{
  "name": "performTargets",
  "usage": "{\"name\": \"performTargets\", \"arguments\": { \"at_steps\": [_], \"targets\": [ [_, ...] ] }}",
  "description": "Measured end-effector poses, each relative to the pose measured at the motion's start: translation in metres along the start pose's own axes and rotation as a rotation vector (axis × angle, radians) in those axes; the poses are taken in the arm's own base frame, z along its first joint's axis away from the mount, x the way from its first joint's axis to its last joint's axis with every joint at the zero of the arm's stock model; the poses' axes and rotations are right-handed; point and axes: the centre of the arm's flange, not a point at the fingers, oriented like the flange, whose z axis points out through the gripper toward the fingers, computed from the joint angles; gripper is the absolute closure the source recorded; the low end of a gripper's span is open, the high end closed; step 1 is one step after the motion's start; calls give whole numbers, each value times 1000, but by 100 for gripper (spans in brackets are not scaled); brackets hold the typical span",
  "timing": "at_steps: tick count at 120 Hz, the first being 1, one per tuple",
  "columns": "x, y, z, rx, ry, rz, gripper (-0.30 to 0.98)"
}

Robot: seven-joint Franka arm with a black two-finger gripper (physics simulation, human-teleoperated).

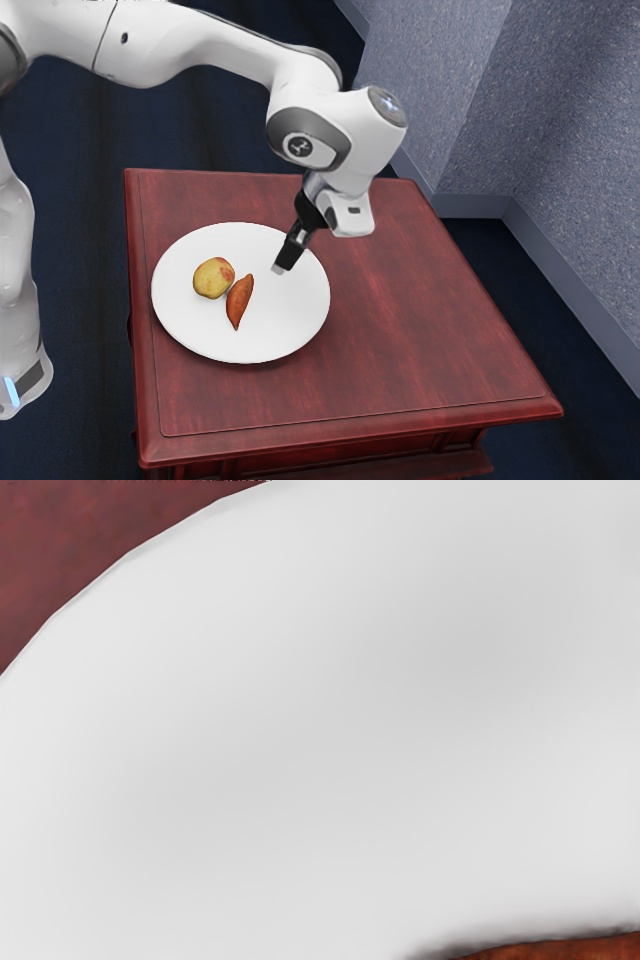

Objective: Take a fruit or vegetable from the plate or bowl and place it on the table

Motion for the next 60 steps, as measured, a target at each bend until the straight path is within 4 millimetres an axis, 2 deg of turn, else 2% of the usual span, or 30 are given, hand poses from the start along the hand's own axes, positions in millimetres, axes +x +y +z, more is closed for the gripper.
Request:
{"name": "performTargets", "arguments": {
  "at_steps": [16, 40, 60],
  "targets": [
    [-9, 11, -2, 26, 5, 68, 0],
    [-32, 17, 19, 18, -25, 128, 0],
    [-42, 20, 34, -6, -46, 168, 0]
  ]
}}
